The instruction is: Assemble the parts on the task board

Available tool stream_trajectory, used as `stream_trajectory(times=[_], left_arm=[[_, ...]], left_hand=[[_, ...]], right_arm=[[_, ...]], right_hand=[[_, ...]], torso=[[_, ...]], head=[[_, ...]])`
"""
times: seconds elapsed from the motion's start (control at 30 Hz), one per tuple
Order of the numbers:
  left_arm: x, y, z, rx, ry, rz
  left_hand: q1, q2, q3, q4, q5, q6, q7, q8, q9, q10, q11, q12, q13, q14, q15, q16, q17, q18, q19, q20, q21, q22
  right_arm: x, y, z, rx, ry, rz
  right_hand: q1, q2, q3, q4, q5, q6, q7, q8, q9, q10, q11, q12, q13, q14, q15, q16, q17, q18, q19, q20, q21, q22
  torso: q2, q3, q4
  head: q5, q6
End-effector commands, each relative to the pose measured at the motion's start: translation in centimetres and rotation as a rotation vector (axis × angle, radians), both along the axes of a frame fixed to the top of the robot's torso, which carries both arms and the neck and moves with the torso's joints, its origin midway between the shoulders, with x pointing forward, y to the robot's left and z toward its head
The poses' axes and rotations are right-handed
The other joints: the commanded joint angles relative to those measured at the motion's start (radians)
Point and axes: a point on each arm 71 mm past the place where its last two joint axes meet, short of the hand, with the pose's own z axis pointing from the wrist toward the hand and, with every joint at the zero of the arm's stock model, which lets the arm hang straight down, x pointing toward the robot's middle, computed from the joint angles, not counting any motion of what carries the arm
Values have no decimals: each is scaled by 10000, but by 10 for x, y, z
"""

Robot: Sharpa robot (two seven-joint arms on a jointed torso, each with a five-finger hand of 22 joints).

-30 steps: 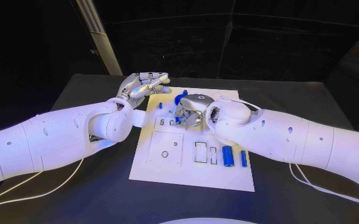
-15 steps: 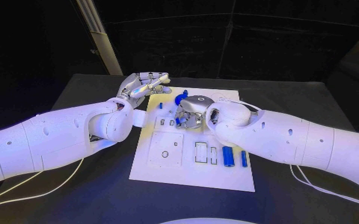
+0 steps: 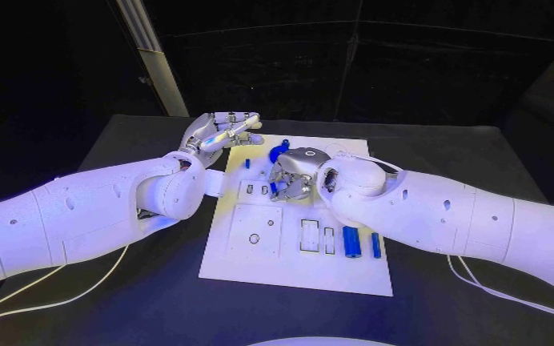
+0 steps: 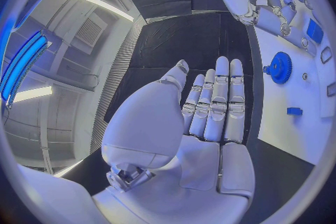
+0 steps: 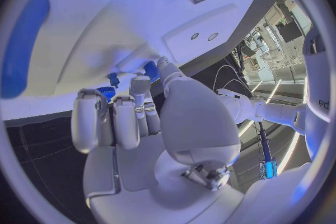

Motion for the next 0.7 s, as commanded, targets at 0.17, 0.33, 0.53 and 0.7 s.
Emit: stream_trajectory(times=[0.17, 0.33, 0.53, 0.7], left_arm=[[1, -1, 1, 8, -94, -152], [2, 3, 0, 570, -197, -346], [5, 8, -4, 1899, 202, -1015], [14, 13, -2, 4032, 749, -1839]], left_hand=[[40, -43, -1, -41, -62, 68, 1, -53, -12, 83, 17, -78, -13, 22, 24, -56, 19, 146, 73, 19, -55, -21], [-250, -268, -116, -52, -69, 187, -169, -77, 4, 432, -223, -28, 28, 1447, -365, 733, 601, 173, 1109, -355, 571, 242], [-691, -458, -232, 140, -101, 978, -596, 148, 81, 2360, -833, 626, 386, 3276, -1072, 4745, 3906, 138, 2900, -1102, 2145, 1041], [-961, -337, -272, 391, -480, 1448, -911, 290, 182, 3650, -1222, 1733, 1374, 3627, -1413, 11689, 10872, -88, 3784, -1475, 4595, 3278]], right_arm=[[-4, -6, 11, 1365, -1164, -273], [-15, -14, 22, 2539, -1626, 254], [-25, -35, 38, 3459, -1366, 1153], [-15, -65, 60, 5285, 150, 853]], right_hand=[[-266, -152, -697, 505, 235, -520, 127, -24, 3, -105, 117, 70, -11, 588, 141, -77, 475, -31, -13, 146, -102, -78], [70, -168, -890, 524, 270, -666, 159, -23, 7, -40, 141, 261, 94, 585, 164, -96, 455, -28, -12, 174, -108, -86], [619, -116, -1133, 502, -289, -660, 159, 29, 33, 167, 145, 792, 478, 574, 175, -135, 405, -26, -17, 193, -115, -89], [1616, 147, -906, 24, 158, -448, 82, 98, 50, -383, 59, -37, -214, 348, 95, -639, -433, 162, -501, 130, -557, -1000]], torso=[[-13, 5, -5], [-33, -7, -27], [-90, -9, -95], [-164, 0, -124]], head=[[-23, 46], [-53, 88], [9, 196], [81, 213]])
